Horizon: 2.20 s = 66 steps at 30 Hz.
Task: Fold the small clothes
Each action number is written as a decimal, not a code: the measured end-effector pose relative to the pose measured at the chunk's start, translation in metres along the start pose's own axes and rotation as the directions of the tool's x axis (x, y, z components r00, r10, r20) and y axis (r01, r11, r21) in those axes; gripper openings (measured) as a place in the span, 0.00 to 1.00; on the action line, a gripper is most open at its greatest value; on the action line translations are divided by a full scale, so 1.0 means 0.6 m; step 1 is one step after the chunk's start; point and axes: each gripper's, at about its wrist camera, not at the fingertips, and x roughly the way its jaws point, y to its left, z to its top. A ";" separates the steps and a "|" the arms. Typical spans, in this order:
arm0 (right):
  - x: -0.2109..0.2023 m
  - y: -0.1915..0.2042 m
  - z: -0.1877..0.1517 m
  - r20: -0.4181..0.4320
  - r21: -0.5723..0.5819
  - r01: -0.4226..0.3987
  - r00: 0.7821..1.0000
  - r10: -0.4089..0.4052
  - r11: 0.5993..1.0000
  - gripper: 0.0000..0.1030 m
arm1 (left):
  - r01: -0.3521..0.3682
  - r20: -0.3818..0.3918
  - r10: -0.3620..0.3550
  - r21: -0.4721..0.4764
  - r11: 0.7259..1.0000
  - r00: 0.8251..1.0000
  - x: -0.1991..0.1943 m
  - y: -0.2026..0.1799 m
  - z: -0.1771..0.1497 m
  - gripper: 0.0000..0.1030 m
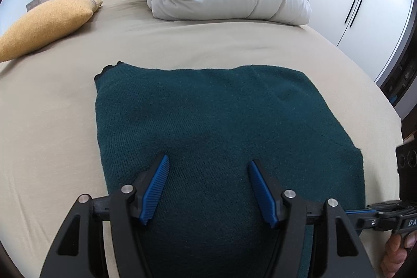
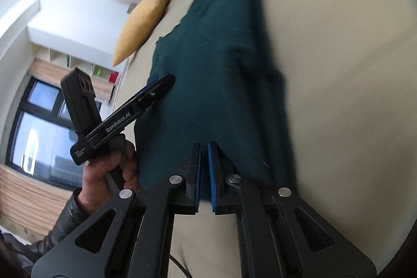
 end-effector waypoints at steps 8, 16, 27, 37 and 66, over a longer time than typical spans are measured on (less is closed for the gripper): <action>-0.066 -0.011 -0.024 0.031 -0.015 0.096 0.995 -0.096 0.995 0.04 | 0.009 0.025 -0.009 -0.004 1.000 1.000 -0.022 0.001 -0.004 0.64; -0.152 0.041 0.018 0.254 -0.107 0.249 0.943 -0.216 0.963 0.68 | 0.031 0.188 0.017 -0.248 0.968 0.982 -0.143 0.087 -0.043 0.72; 0.013 0.022 0.161 0.062 -0.020 0.155 0.986 -0.154 0.988 0.50 | 0.178 -0.017 -0.206 -0.436 0.882 0.978 -0.044 0.117 -0.060 0.79; 0.061 0.045 0.167 0.057 -0.120 0.318 0.948 -0.314 0.940 0.27 | 0.112 -0.076 -0.148 -0.355 0.928 0.986 -0.039 0.086 -0.036 0.43; 0.117 0.414 -0.190 0.044 -0.466 0.208 0.976 -0.212 0.860 0.21 | -0.002 0.005 0.004 -0.318 0.948 1.000 -0.411 0.208 -0.293 0.35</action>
